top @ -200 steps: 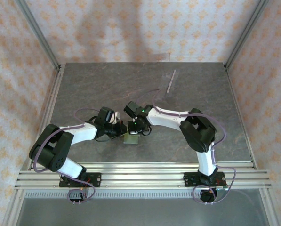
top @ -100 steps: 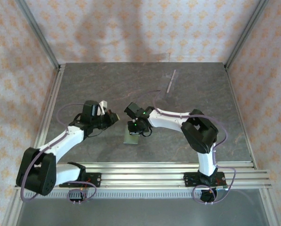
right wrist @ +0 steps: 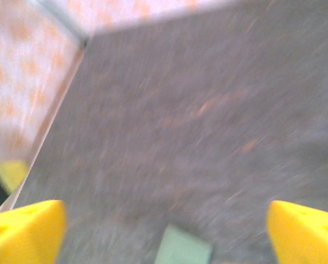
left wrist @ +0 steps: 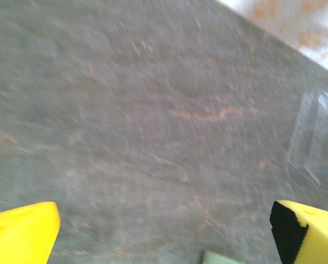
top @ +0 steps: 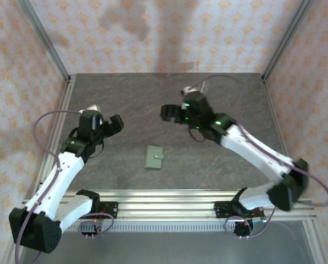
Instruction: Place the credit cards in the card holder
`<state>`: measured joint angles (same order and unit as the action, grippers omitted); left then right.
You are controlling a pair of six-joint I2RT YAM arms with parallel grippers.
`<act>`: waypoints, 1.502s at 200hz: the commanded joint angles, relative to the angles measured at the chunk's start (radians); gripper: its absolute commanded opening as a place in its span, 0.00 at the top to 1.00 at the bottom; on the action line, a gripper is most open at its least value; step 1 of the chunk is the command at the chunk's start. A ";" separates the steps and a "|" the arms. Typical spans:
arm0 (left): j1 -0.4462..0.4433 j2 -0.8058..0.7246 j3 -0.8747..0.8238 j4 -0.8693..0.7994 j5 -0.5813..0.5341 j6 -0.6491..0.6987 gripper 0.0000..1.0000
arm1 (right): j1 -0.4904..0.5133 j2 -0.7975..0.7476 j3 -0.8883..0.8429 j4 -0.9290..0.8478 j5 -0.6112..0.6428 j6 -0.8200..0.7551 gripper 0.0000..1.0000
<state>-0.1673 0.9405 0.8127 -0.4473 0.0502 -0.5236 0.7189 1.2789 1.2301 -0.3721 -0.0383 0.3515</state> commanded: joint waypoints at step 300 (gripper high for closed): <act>0.129 0.589 -0.461 1.400 -0.213 0.545 0.00 | -0.693 0.243 -0.805 1.138 0.043 -0.412 0.01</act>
<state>-0.0513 1.5318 0.3309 0.9752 -0.0891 0.0704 0.0315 1.5257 0.4149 0.7868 -0.0120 -0.0570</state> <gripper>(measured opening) 0.997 0.993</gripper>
